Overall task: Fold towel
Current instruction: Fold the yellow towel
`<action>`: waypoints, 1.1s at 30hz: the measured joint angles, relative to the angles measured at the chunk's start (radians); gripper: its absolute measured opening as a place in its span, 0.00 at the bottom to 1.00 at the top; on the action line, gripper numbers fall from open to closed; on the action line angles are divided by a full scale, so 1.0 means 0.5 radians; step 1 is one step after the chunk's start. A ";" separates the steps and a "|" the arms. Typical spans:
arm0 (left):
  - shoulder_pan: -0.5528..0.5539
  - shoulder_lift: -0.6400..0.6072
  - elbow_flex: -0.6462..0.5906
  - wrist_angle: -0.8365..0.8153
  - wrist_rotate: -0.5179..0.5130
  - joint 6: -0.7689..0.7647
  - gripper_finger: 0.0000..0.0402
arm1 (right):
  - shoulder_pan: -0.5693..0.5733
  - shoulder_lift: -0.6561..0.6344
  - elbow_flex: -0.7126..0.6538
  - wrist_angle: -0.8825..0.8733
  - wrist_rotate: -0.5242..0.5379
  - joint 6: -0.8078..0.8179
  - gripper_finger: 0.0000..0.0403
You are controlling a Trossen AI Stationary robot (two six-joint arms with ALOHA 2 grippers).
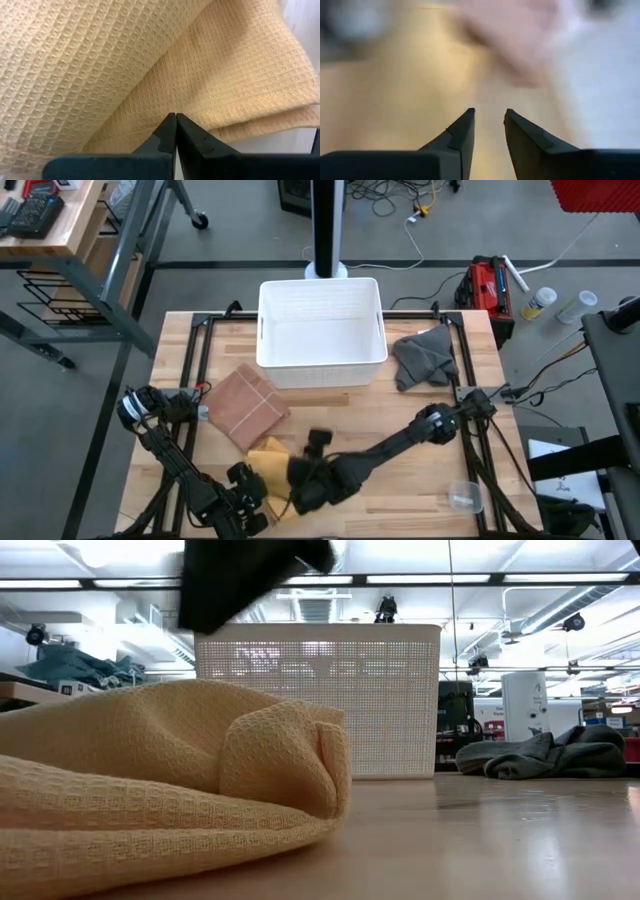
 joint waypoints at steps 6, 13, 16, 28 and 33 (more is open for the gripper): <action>-0.003 0.000 -0.023 0.002 0.001 -0.004 0.00 | -0.129 0.000 -0.054 -0.244 -0.047 0.174 0.18; -0.007 -0.001 -0.028 0.004 -0.021 -0.050 0.00 | -0.142 0.040 -0.305 0.431 -0.861 -0.110 0.10; -0.007 -0.002 -0.031 0.006 -0.026 -0.051 0.00 | -0.103 0.040 -0.324 0.751 -1.207 -0.150 0.06; -0.037 -0.033 0.068 -0.083 -0.072 -0.005 0.00 | 0.098 0.041 -0.324 1.182 -1.293 -0.178 0.00; -0.093 -0.070 0.253 -0.313 0.018 -0.006 0.00 | 0.109 0.074 -0.326 1.392 -1.118 -0.173 0.00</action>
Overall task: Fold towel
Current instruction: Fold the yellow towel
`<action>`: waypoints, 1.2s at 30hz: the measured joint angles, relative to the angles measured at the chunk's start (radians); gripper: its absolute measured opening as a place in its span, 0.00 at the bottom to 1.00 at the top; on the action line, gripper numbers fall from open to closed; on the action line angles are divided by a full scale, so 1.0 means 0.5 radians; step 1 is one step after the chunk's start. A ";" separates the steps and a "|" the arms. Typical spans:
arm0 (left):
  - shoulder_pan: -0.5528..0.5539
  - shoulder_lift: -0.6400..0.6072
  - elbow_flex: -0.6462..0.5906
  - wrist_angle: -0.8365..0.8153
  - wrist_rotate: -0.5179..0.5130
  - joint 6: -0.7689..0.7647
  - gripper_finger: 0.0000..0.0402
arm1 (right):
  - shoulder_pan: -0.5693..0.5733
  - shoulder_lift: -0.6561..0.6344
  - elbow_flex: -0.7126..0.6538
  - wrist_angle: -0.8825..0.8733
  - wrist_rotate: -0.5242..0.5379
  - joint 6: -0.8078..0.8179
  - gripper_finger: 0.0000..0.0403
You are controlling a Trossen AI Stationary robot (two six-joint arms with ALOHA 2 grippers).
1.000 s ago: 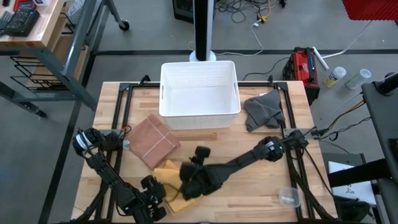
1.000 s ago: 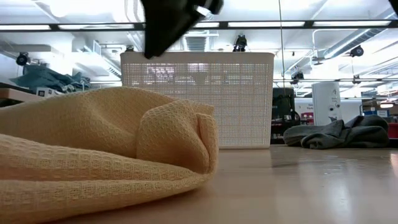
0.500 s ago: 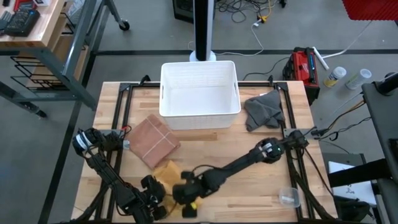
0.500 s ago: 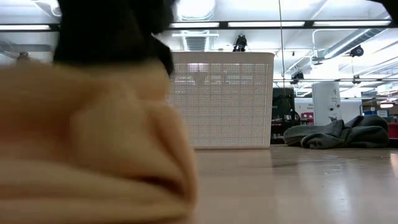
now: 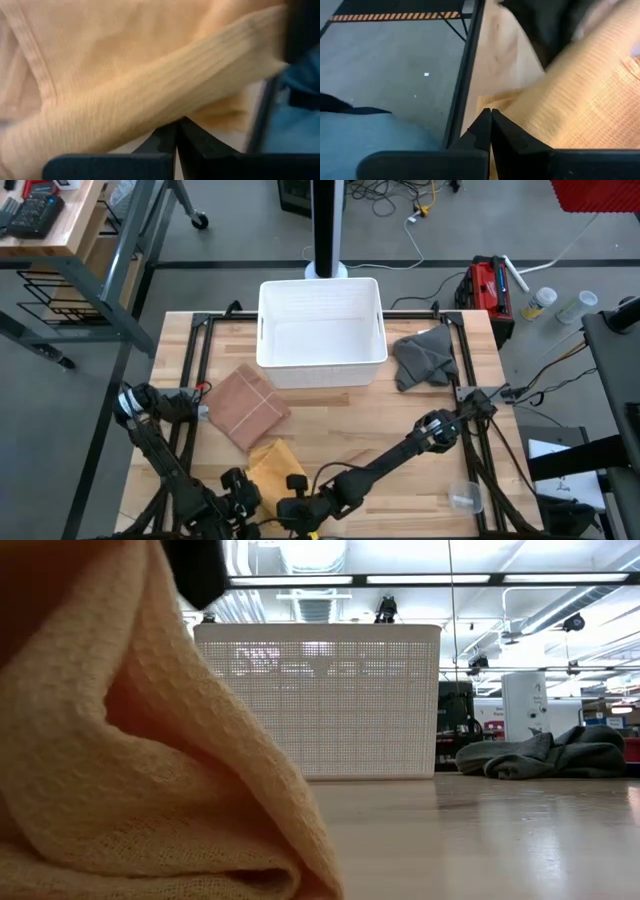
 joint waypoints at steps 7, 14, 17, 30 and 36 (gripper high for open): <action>-0.072 -0.008 0.115 -0.055 0.124 -0.079 0.00 | -0.014 0.009 -0.020 0.040 -0.089 -0.061 0.00; -0.159 -0.011 0.011 -0.016 0.125 -0.385 0.00 | -0.009 -0.046 -0.016 -0.054 -0.270 -0.122 0.01; -0.196 -0.011 -0.072 0.000 0.124 -0.499 0.00 | -0.031 -0.127 -0.012 -0.140 -0.199 -0.142 0.01; -0.220 -0.010 -0.280 0.050 0.069 -0.719 0.00 | -0.091 -0.241 -0.063 -0.713 0.040 -0.210 0.01; -0.220 -0.010 -0.280 0.098 0.021 -0.676 0.00 | 0.027 -0.233 -0.081 -0.334 -0.027 -0.304 0.10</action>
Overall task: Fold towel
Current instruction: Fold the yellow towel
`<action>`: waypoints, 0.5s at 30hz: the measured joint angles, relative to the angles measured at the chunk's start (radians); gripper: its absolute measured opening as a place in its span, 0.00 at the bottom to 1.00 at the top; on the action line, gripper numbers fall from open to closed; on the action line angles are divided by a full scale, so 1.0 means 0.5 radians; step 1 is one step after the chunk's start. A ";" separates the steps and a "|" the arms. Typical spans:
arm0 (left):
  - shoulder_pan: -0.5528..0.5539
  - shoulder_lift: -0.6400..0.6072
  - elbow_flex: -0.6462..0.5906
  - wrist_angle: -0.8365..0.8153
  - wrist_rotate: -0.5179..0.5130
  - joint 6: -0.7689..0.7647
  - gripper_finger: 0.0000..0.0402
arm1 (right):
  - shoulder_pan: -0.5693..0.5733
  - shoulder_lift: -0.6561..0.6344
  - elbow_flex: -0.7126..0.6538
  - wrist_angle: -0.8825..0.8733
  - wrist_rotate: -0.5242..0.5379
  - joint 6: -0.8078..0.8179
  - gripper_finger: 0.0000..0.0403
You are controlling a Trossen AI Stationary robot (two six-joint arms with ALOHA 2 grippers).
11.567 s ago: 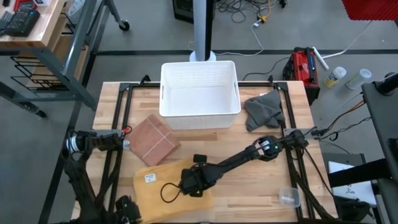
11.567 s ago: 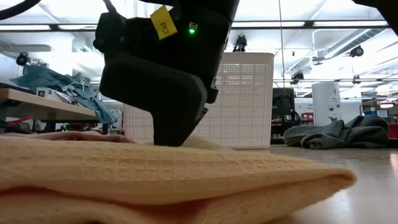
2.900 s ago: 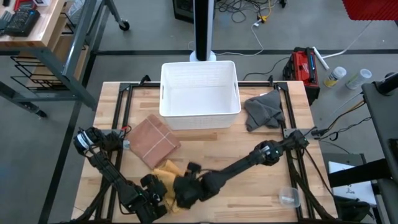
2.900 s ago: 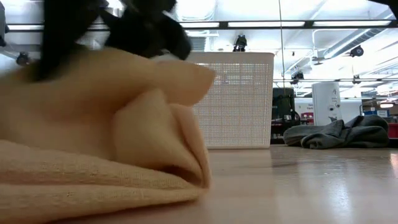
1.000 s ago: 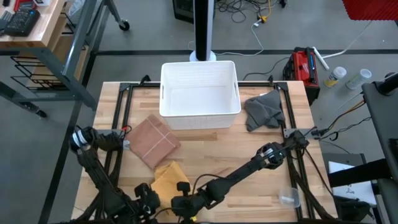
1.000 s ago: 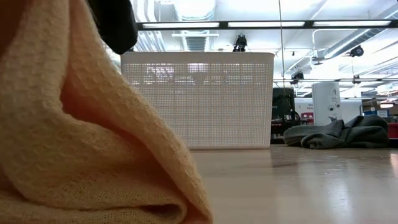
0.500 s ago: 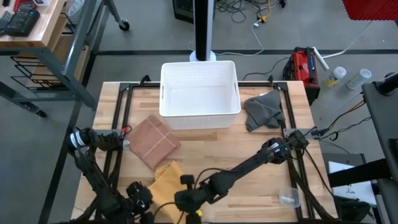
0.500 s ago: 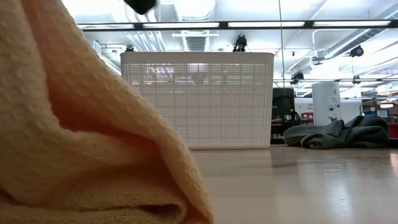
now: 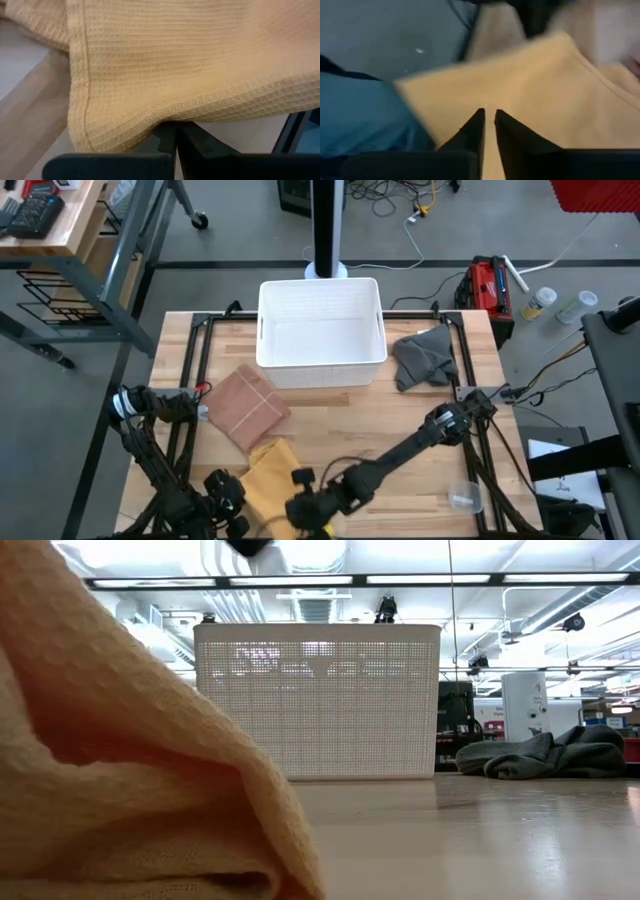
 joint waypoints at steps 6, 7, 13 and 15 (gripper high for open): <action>0.000 0.000 0.000 0.025 -0.055 0.045 0.00 | 0.120 0.013 -0.052 0.052 0.215 -0.161 0.29; 0.000 0.000 0.000 0.025 -0.058 0.045 0.00 | 0.134 0.013 -0.060 0.051 0.254 -0.188 0.32; 0.001 0.000 0.000 0.034 -0.099 0.046 0.00 | 0.192 0.076 -0.082 0.032 0.462 -0.295 0.49; 0.002 0.000 0.000 0.037 -0.108 0.045 0.00 | 0.201 0.109 -0.087 0.036 0.463 -0.343 0.52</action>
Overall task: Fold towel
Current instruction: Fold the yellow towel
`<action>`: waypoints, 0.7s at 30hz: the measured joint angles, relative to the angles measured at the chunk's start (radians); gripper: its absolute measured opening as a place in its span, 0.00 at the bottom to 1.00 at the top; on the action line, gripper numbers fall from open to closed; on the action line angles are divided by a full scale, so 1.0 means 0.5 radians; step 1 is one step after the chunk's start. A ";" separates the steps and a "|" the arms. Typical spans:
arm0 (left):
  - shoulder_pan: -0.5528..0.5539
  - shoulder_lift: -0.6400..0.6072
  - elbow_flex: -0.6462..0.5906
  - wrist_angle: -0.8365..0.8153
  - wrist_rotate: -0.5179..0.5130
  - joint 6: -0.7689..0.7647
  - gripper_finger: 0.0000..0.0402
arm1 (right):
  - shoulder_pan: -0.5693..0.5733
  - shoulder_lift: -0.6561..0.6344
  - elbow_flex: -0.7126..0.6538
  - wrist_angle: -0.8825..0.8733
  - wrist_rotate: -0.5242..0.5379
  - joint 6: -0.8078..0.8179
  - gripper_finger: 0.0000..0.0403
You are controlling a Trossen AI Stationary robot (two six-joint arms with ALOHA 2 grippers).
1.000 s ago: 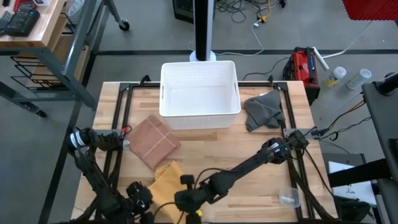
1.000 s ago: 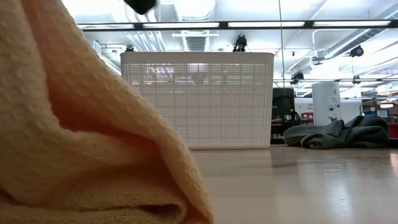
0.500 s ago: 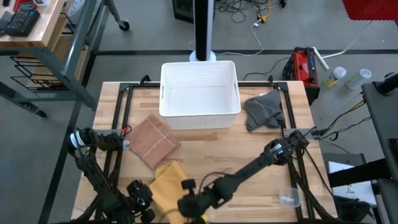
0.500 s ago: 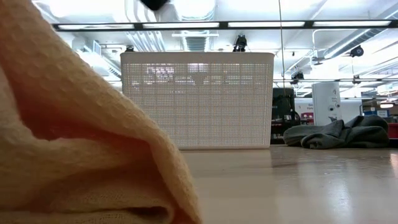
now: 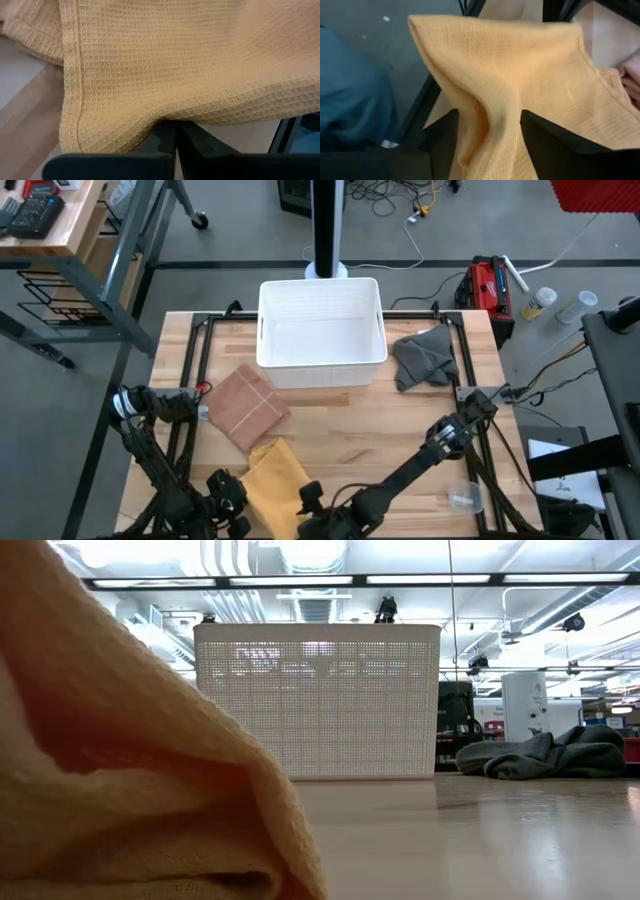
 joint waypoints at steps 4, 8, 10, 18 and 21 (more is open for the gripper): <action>0.001 0.000 -0.005 0.003 -0.021 -0.014 0.00 | 0.009 0.036 0.002 0.052 0.033 -0.038 0.57; 0.005 0.001 -0.005 0.004 -0.059 -0.018 0.00 | -0.002 0.096 0.003 0.148 0.027 -0.038 0.57; 0.008 0.001 -0.005 0.006 -0.102 -0.018 0.00 | -0.016 0.128 0.003 0.243 0.016 -0.073 0.55; 0.018 0.001 -0.005 0.006 -0.204 -0.016 0.00 | -0.045 0.146 0.005 0.413 0.096 -0.145 0.33; 0.018 -0.006 -0.005 0.006 -0.204 -0.015 0.00 | -0.053 0.136 0.005 0.411 0.103 -0.151 0.11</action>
